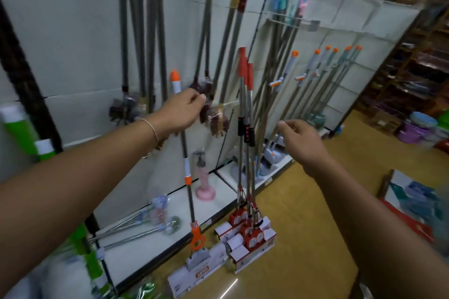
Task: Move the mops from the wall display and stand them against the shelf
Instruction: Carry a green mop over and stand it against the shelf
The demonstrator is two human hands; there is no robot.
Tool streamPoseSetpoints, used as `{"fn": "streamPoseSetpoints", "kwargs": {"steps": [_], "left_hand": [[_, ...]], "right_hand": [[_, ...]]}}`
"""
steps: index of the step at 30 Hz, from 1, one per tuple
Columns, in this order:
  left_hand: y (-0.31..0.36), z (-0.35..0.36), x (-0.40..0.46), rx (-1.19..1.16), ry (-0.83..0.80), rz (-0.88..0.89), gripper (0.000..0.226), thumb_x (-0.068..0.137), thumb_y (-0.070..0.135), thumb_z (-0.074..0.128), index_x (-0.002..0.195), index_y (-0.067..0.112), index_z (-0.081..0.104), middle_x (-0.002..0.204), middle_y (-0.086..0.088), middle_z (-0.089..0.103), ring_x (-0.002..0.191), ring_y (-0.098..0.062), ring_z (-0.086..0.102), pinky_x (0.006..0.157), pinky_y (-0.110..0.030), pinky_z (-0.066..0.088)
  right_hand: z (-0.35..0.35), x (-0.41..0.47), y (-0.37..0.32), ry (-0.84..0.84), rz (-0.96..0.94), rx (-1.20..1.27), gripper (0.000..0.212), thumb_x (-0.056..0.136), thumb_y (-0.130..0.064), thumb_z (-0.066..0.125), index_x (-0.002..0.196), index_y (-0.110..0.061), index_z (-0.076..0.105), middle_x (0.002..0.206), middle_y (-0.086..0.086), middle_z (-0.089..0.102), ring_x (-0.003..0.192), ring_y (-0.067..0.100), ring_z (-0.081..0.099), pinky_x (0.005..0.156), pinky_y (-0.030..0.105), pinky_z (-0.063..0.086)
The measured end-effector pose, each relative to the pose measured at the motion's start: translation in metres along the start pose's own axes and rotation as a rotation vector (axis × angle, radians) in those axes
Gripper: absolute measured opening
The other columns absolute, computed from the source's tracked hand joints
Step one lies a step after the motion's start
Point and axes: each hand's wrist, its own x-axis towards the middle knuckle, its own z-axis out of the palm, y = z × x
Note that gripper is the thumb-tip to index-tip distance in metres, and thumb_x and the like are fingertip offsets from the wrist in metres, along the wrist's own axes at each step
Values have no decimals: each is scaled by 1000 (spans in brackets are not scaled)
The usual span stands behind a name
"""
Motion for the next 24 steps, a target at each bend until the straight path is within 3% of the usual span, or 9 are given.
{"fn": "streamPoseSetpoints", "kwargs": {"steps": [2,4,6,9,13,17,20,24], "left_hand": [[-27,-7,-8,-10,63,-58,32,99,40,41,92,14,58,80,-5,62,74,-22,57,57,-28,38],[-53,-13,-15,-5,111,-131,34,99,36,42,92,8,60,87,-11,66,83,-29,61,68,-34,46],[-78,-21,-22,-14,159,-215,35,100,31,43,91,2,61,93,-22,67,90,-36,62,78,-39,47],[-110,-34,-34,18,232,-318,36,99,30,44,86,1,61,91,-25,66,86,-38,63,75,-39,47],[-146,-44,-57,32,333,-474,36,99,26,45,86,-4,60,94,-31,65,88,-43,63,75,-41,49],[-177,-45,-88,49,431,-644,36,99,23,45,86,-6,60,93,-33,64,87,-44,62,70,-40,49],[-199,-43,-123,94,460,-771,35,99,23,44,81,-3,60,91,-32,65,88,-43,63,76,-40,49],[-227,-40,-164,122,489,-920,31,97,21,44,79,2,59,93,-32,65,92,-42,62,82,-41,49]], "right_hand": [[35,8,-6,-79,-20,2,40,100,-49,46,121,-18,59,102,-1,61,93,21,59,75,36,44],[71,14,-13,-177,-40,0,40,100,-48,46,118,-16,61,88,-3,58,82,18,57,70,34,43],[104,22,-21,-263,-40,-14,40,100,-47,46,121,-16,60,92,-1,57,85,19,57,73,33,43],[149,36,-30,-394,-82,21,35,100,-42,49,116,-13,61,93,0,61,77,10,63,67,23,48],[207,50,-36,-591,-137,17,31,98,-37,51,99,-10,66,86,4,65,83,23,61,77,40,51],[267,45,-31,-749,-176,21,23,95,-33,54,85,-17,67,77,1,66,78,23,62,75,38,51],[310,31,-24,-881,-198,-4,22,93,-31,55,75,-21,64,74,-2,66,76,21,64,77,40,53],[358,7,-17,-1019,-194,-22,21,93,-33,55,81,-20,66,82,1,68,87,26,67,84,43,53]]}}
